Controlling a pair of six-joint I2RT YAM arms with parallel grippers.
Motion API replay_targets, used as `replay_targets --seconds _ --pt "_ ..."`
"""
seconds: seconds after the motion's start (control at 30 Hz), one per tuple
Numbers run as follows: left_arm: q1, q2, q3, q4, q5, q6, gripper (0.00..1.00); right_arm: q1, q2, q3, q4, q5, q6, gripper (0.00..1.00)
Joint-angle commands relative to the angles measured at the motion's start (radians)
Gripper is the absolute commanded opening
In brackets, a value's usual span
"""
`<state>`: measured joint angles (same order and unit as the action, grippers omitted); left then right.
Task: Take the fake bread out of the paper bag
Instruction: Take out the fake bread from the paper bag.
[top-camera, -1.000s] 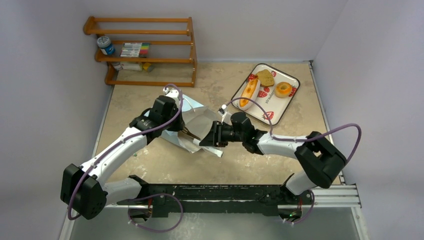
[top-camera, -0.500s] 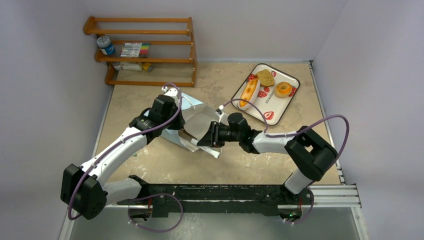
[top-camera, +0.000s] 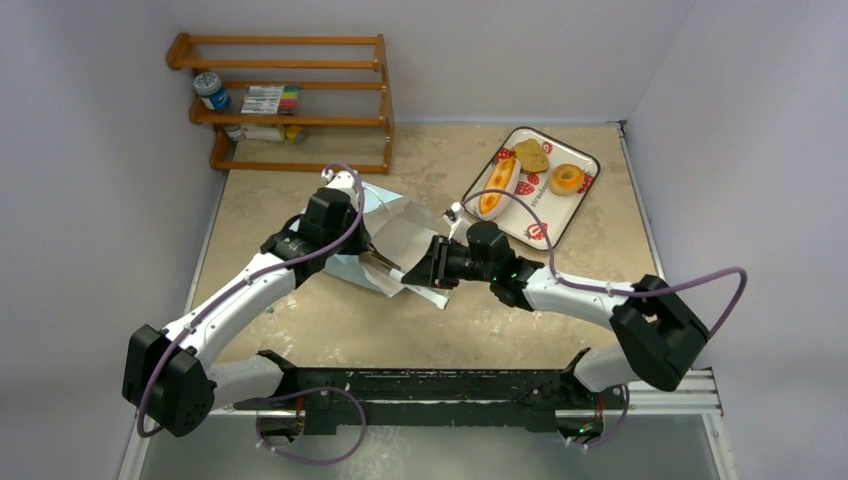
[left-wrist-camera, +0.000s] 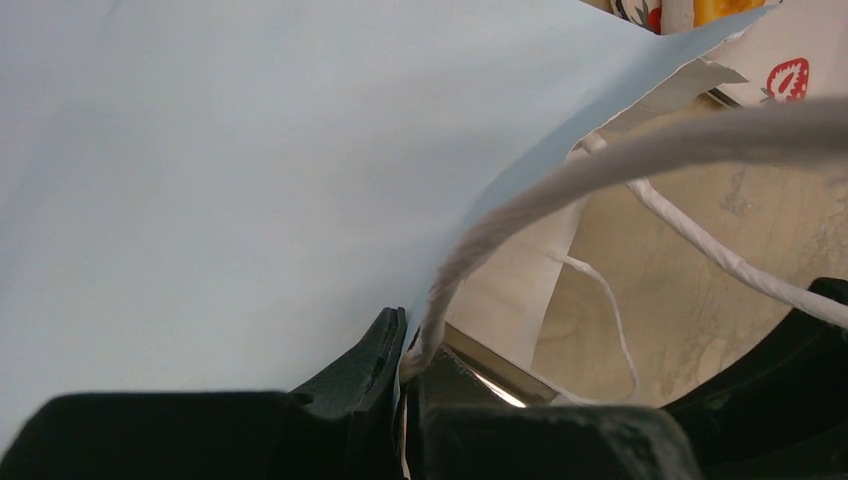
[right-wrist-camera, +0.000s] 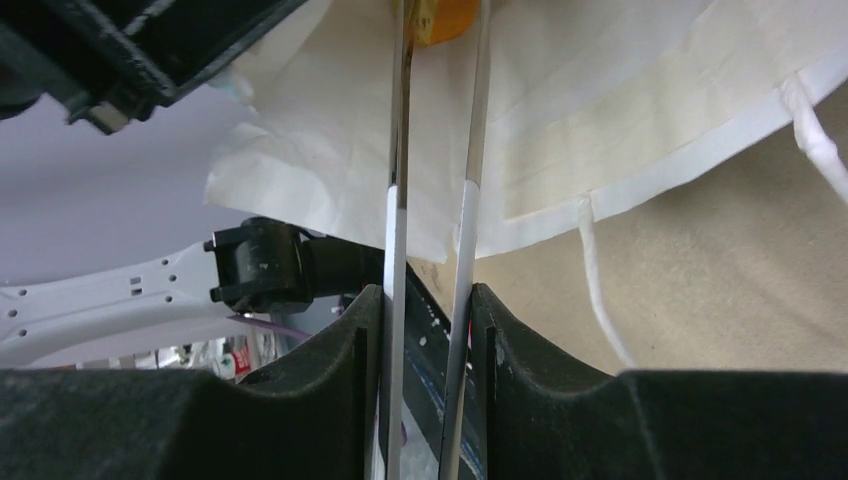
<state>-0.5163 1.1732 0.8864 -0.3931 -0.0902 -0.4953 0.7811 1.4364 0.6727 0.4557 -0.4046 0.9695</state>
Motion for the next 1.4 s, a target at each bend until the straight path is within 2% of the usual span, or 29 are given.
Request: replay_targets --seconds 0.0,0.37,0.63,0.7,0.8,0.9,1.17,1.37 --pt "0.004 0.027 0.01 0.077 -0.036 -0.02 0.0 0.004 -0.084 -0.002 -0.044 0.069 -0.03 0.0" --pt "0.004 0.039 -0.014 0.135 -0.034 -0.016 0.0 -0.018 -0.191 -0.047 -0.158 0.125 -0.037 0.0" --pt "0.005 0.02 -0.035 0.122 -0.04 -0.003 0.0 -0.023 -0.178 -0.033 -0.169 0.108 -0.055 0.0" --pt "0.006 0.018 -0.039 0.117 -0.037 0.001 0.0 -0.022 -0.133 0.005 -0.194 0.084 -0.096 0.08" --pt "0.005 0.012 -0.049 0.115 -0.024 0.004 0.0 -0.021 -0.061 0.035 -0.171 0.052 -0.107 0.27" --pt "0.005 0.002 -0.058 0.108 -0.025 0.004 0.0 -0.022 -0.007 0.054 -0.125 0.024 -0.098 0.37" --pt "0.006 0.006 -0.039 0.08 -0.019 0.004 0.0 -0.023 0.093 0.059 0.026 -0.081 -0.024 0.44" --pt "0.005 0.004 -0.035 0.067 -0.029 0.006 0.0 -0.036 0.057 0.024 0.022 -0.093 -0.012 0.44"
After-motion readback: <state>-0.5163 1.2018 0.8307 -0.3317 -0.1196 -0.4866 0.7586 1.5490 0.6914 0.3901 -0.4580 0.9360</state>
